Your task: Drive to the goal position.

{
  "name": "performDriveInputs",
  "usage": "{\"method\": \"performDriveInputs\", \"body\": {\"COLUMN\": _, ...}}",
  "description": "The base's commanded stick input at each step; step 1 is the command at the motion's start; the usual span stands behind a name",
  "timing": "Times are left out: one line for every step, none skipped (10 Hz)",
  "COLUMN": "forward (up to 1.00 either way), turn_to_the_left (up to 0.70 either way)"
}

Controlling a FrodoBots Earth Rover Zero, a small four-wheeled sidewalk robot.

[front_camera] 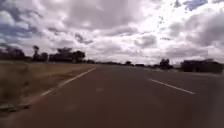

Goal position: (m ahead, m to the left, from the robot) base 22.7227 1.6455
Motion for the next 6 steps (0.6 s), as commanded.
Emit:
{"method": "performDriveInputs", "body": {"forward": 0.70, "turn_to_the_left": 0.00}}
{"method": "performDriveInputs", "body": {"forward": 0.70, "turn_to_the_left": 0.00}}
{"method": "performDriveInputs", "body": {"forward": 0.70, "turn_to_the_left": 0.00}}
{"method": "performDriveInputs", "body": {"forward": 0.70, "turn_to_the_left": 0.00}}
{"method": "performDriveInputs", "body": {"forward": 0.70, "turn_to_the_left": 0.00}}
{"method": "performDriveInputs", "body": {"forward": 0.70, "turn_to_the_left": 0.00}}
